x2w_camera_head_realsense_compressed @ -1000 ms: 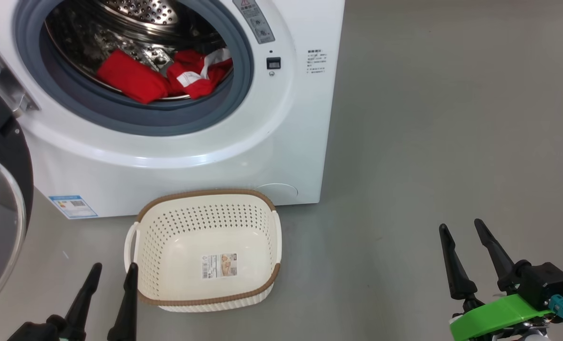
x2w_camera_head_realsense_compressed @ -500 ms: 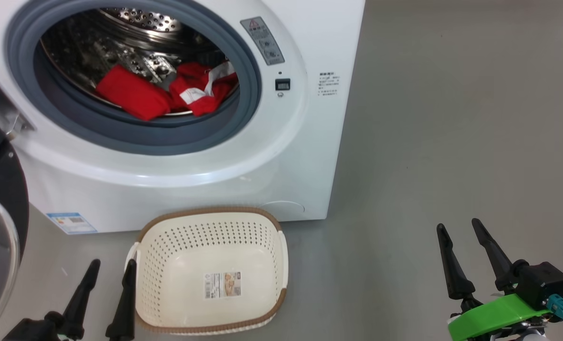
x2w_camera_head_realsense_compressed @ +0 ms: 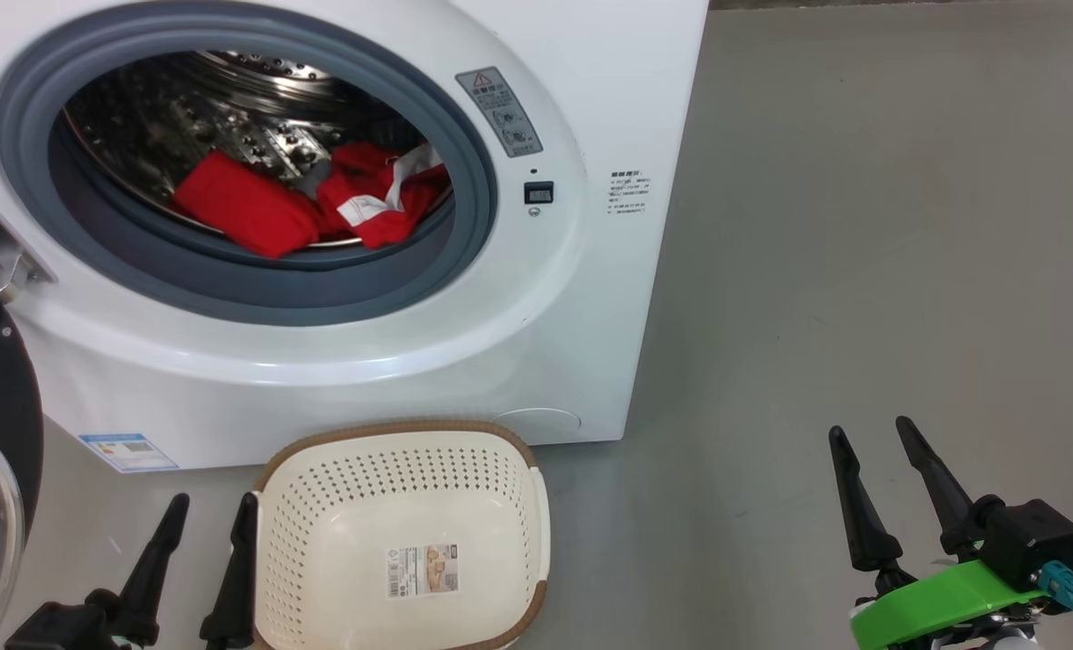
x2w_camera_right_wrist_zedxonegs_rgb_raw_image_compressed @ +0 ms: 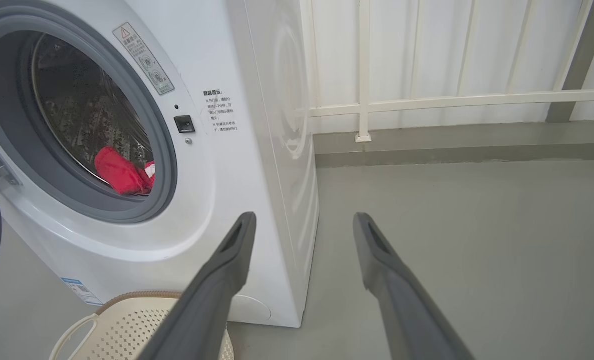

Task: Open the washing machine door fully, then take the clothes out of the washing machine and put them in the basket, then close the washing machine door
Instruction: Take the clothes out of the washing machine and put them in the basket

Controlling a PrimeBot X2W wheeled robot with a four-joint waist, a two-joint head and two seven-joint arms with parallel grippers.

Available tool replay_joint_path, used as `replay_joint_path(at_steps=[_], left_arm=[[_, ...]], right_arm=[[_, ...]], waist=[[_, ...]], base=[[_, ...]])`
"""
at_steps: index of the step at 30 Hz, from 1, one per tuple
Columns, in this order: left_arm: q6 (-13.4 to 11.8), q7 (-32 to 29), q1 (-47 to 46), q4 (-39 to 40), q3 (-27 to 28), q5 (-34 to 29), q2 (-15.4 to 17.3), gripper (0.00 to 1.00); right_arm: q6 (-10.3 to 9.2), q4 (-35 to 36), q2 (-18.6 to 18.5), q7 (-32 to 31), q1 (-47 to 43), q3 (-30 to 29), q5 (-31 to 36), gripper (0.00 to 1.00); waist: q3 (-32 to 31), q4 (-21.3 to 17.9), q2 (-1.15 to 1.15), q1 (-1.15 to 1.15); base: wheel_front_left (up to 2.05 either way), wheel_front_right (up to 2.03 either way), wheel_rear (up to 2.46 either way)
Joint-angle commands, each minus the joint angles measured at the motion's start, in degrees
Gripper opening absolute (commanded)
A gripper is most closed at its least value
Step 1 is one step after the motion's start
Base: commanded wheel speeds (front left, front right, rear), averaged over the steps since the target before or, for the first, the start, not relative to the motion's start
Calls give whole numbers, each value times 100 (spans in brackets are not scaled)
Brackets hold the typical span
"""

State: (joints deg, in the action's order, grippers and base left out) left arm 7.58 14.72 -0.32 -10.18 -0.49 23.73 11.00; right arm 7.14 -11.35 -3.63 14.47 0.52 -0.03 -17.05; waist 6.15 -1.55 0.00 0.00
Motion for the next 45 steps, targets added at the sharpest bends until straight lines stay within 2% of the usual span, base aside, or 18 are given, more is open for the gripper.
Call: replay_joint_path(at_steps=[1, 10, 18, 24, 33, 45], left_arm=[[-9, 28, -204, 92, 196, 11, 124, 100], [-9, 28, -453, -170, 100, -55, 65, 100], [-9, 28, -1623, -1121, -242, 8, 225, 100], [-9, -118, -2951, -2263, -781, 439, 422, 100], [-9, -509, -4567, -3313, -1383, 1039, 704, 100], [-9, -939, -6097, -4176, -2311, 1844, 1211, 100]], right_arm=[[35, 149, -38, 52, 170, 123, 41, 100], [35, 196, -20, 52, 259, 128, 60, 100], [35, 200, 42, 52, 441, 227, 71, 100], [35, 230, 69, 52, 615, 322, 78, 100], [35, 323, 74, 52, 916, 444, -92, 100], [35, 458, 75, 52, 1246, 573, -290, 100]], waist=[[0, -1, 0, 0], [165, -16, 0, 0], [570, -84, 0, 0], [965, -212, 0, 0], [1521, -438, 0, 0], [2163, -784, 0, 0]], base=[[0, 0, 0], [0, 0, 0], [0, 0, 0], [0, 0, 0], [0, 0, 0], [0, 0, 0]])
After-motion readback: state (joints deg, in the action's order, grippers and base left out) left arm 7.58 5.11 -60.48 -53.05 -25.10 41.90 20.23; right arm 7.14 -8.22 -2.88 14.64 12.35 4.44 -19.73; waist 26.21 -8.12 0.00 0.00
